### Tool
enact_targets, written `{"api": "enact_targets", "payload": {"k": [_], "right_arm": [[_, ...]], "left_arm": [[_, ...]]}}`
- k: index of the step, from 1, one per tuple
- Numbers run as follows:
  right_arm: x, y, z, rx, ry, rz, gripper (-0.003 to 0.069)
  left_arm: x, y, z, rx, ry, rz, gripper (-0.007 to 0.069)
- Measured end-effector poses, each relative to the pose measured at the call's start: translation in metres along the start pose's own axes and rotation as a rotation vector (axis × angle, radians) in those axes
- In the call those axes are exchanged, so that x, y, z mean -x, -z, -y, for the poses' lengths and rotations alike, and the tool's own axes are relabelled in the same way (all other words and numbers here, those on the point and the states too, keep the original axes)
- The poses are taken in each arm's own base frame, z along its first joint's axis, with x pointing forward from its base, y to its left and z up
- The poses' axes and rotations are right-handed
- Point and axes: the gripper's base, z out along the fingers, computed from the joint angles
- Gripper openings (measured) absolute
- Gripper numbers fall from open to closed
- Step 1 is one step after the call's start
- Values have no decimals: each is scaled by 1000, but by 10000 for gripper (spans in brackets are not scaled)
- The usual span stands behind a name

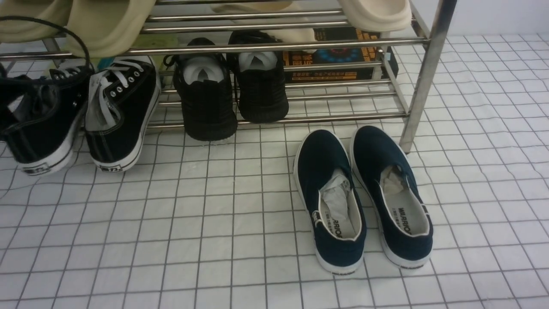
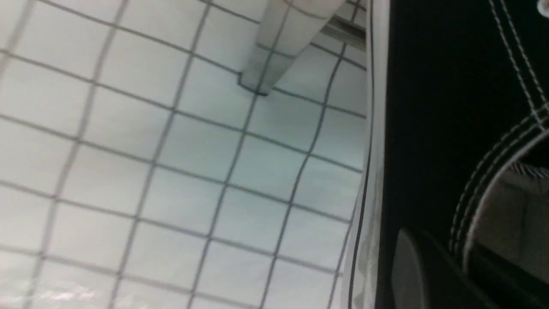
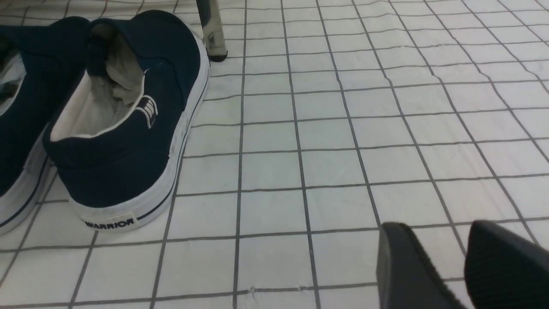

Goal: Take the shoes off the shelf with your hand from the white checkered tablecloth.
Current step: 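Set the held shoe down on the floor in front of the rack with the left gripper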

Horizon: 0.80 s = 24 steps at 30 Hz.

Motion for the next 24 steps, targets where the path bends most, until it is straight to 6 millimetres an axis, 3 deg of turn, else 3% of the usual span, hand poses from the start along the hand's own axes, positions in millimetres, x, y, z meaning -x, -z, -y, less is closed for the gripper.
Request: {"api": "enact_targets", "payload": {"k": [1, 3, 5, 10, 16, 18, 24], "right_arm": [[0, 0, 0, 0, 0, 0, 237], [0, 0, 0, 0, 0, 0, 237], [0, 0, 0, 0, 0, 0, 237], [0, 0, 0, 0, 0, 0, 237], [0, 0, 0, 0, 0, 0, 239], [0, 0, 0, 0, 0, 0, 239], [0, 0, 0, 0, 0, 0, 239]], "left_arm": [[0, 3, 0, 6, -4, 1, 15], [-7, 36, -4, 99, -20, 1, 15], [-14, 53, -7, 154, -3, -20, 15], [-33, 65, -12, 216, 62, -47, 16], [-70, 46, -20, 243, 83, -154, 16], [-74, 42, -21, 246, 83, -168, 16], [-99, 1, -29, 244, 75, -206, 27]]}}
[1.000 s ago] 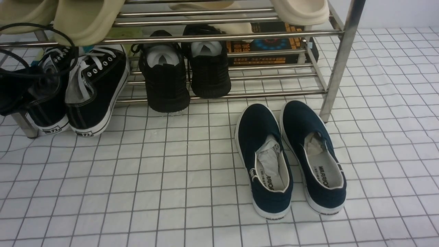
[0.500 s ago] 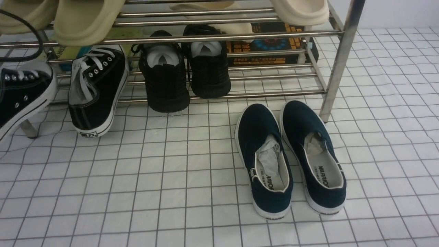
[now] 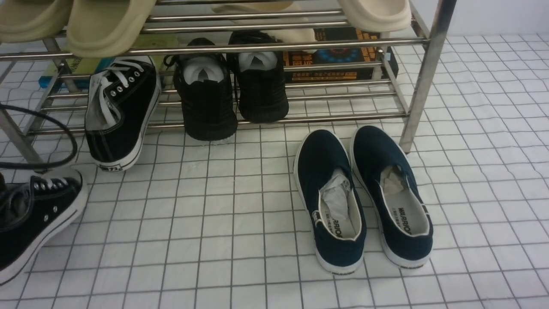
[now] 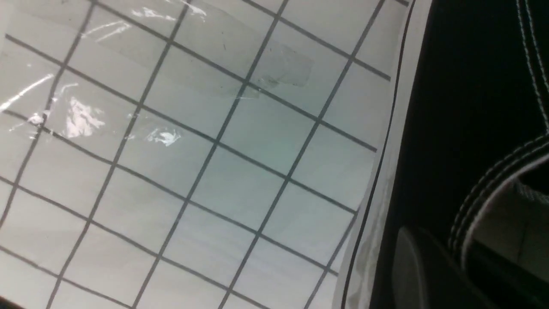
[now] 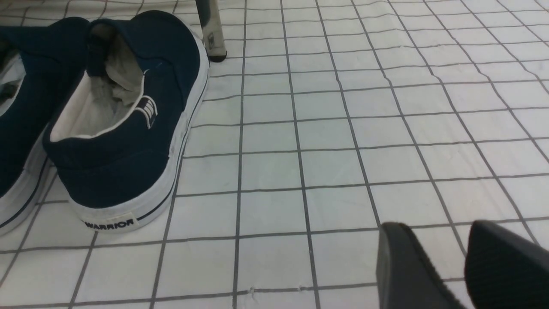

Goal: Take the shoes off the shelf with your hand from the white checkered tablecloth.
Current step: 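Set the held shoe down on the floor in front of the rack with the left gripper, then grasp the leftmost shoe on the bottom shelf of the shoe rack with the left gripper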

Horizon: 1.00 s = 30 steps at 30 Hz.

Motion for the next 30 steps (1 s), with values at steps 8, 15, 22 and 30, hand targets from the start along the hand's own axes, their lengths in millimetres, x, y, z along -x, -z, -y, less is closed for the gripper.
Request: {"api": "enact_targets", "payload": {"k": [8, 15, 22, 30], "right_arm": [[0, 0, 0, 0, 0, 0, 239], [0, 0, 0, 0, 0, 0, 239], [0, 0, 0, 0, 0, 0, 239], [0, 0, 0, 0, 0, 0, 239]], "left_arm": [[4, -22, 0, 21, -15, -22, 179], [27, 10, 3, -4, 13, 19, 272], [50, 40, 55, -154, -101, 89, 9], [71, 25, 117, -275, -85, 224, 88]]}}
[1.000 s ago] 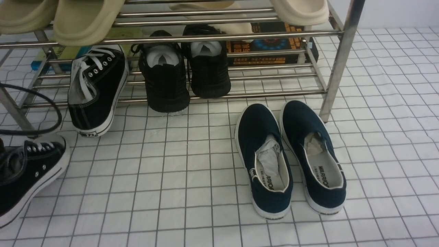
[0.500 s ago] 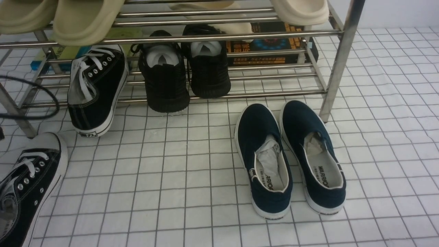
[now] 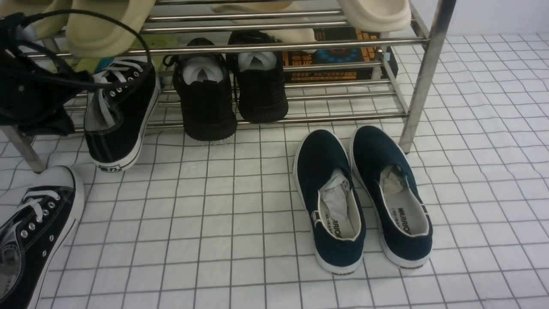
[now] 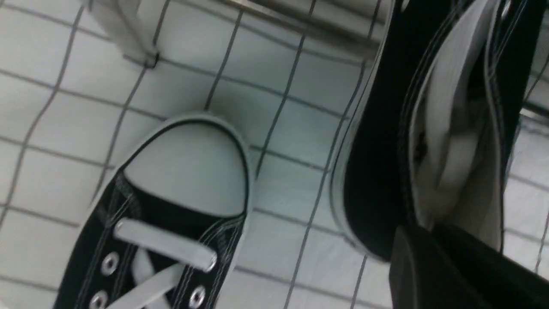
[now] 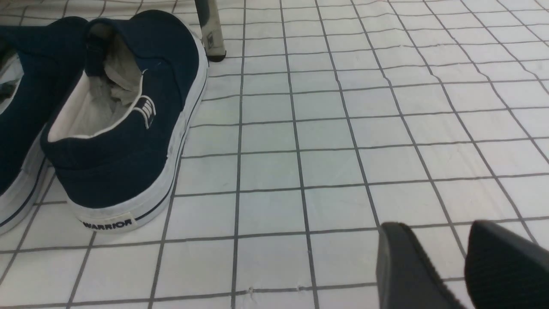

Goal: Take the shoes off the shelf with your hand from the white checkered tablecloth.
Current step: 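Grasp the leftmost shoe on the bottom shelf of the shoe rack with the left gripper, then set the held shoe down on the floor in front of the rack with the left gripper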

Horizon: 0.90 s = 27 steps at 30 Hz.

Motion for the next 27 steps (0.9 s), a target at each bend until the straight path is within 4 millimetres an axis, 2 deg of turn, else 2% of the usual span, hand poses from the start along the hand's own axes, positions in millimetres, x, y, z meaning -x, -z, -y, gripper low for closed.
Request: {"api": "enact_targets", "payload": {"k": [1, 2, 6, 9, 11, 14, 15, 17, 18, 19, 22, 25, 27], "right_arm": [[0, 0, 0, 0, 0, 0, 239], [0, 0, 0, 0, 0, 0, 239], [0, 0, 0, 0, 0, 0, 239], [0, 0, 0, 0, 0, 0, 239], [0, 0, 0, 0, 0, 0, 239], [0, 0, 0, 0, 0, 0, 239], [0, 0, 0, 0, 0, 0, 239], [0, 0, 0, 0, 0, 0, 239], [0, 0, 0, 0, 0, 0, 239], [0, 0, 0, 0, 0, 0, 239], [0, 0, 0, 0, 0, 0, 239], [0, 0, 0, 0, 0, 0, 239], [0, 0, 0, 0, 0, 0, 239]], "left_arm": [[1, 0, 1, -2, -1, 6, 88], [5, -10, 2, -9, 35, 27, 156], [11, -30, 3, -17, 59, 67, 284], [11, -46, 3, -19, 67, 68, 347], [11, -51, 2, -16, 68, 62, 354], [5, -69, 0, 4, 69, 5, 303], [4, -73, -1, 10, 70, -12, 234], [4, -73, -1, 9, 71, -13, 185], [4, -73, -1, 16, 64, -21, 90], [3, -72, -1, 19, 62, -28, 61], [0, -62, -2, 32, 52, -68, 25], [-10, -32, -4, 67, 22, -163, 21], [-21, -3, -7, 91, -3, -236, 21]]}}
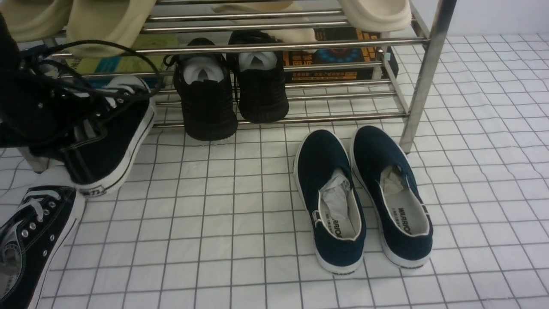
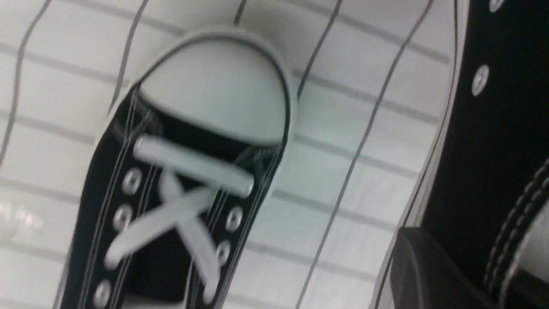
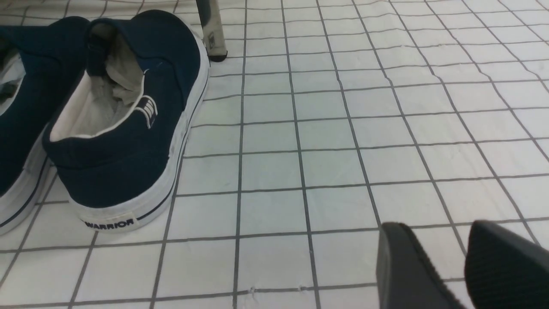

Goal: Take the shoes off the shelf with your hand from the white checkered tablecloth.
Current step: 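Set the held shoe down on the floor in front of the rack with the left gripper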

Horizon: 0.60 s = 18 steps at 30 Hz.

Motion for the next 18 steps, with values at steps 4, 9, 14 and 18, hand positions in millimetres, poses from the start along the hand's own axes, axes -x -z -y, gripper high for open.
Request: {"api": "enact_targets", "payload": {"k": [4, 9, 14, 18], "right_arm": [[0, 0, 0, 0, 0, 0, 239], [0, 0, 0, 0, 0, 0, 239], [0, 0, 0, 0, 0, 0, 239], [0, 0, 0, 0, 0, 0, 239]], "left_arm": [[-26, 24, -11, 46, -20, -37, 21], [-54, 6, -22, 81, -5, -81, 21], [-69, -16, -26, 67, 4, -98, 22], [-74, -22, -27, 70, 2, -106, 36]]}}
